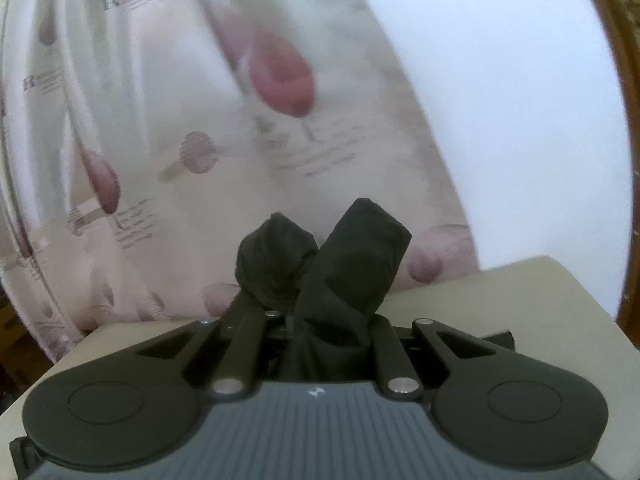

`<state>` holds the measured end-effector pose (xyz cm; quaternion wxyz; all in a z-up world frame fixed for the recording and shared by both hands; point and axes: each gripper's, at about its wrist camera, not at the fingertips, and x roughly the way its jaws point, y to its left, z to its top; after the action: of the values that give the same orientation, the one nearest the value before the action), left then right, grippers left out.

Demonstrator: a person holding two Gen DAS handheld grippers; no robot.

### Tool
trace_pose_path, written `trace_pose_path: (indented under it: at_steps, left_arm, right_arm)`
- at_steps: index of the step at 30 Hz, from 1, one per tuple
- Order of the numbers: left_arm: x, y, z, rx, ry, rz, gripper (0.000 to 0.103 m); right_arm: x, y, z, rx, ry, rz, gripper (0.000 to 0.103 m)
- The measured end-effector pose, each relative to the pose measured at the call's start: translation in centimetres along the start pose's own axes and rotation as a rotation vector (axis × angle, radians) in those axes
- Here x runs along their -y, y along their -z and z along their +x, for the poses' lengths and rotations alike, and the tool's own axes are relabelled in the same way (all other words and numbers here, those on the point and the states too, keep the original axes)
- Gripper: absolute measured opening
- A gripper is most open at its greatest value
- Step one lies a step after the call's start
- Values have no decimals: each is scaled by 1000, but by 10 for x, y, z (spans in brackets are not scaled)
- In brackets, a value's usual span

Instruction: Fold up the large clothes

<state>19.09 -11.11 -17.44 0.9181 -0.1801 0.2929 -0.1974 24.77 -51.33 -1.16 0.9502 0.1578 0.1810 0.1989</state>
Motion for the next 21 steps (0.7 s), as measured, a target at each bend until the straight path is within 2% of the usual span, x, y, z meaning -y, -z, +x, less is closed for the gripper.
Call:
trace_pose_path:
  at_steps: [4, 9, 13, 17, 20, 21]
  left_arm:
    - [2, -7, 2, 34, -23, 46, 34]
    - [11, -3, -12, 113, -34, 136, 32]
    - [6, 0, -19, 124, -35, 152, 32]
    - [5, 8, -32, 127, -40, 140, 32]
    - [8, 13, -44, 145, -55, 155, 30]
    - [9, 12, -45, 153, -66, 162, 29]
  right_arm:
    - [28, 20, -10, -16, 49, 50, 10]
    - [61, 46, -20, -23, 96, 127, 10]
    - [81, 67, -12, -54, 139, 164, 10]
    - [104, 100, 9, -109, 121, 283, 9]
    - [104, 112, 20, -114, 88, 363, 9]
    - [97, 113, 24, -128, 78, 354, 9]
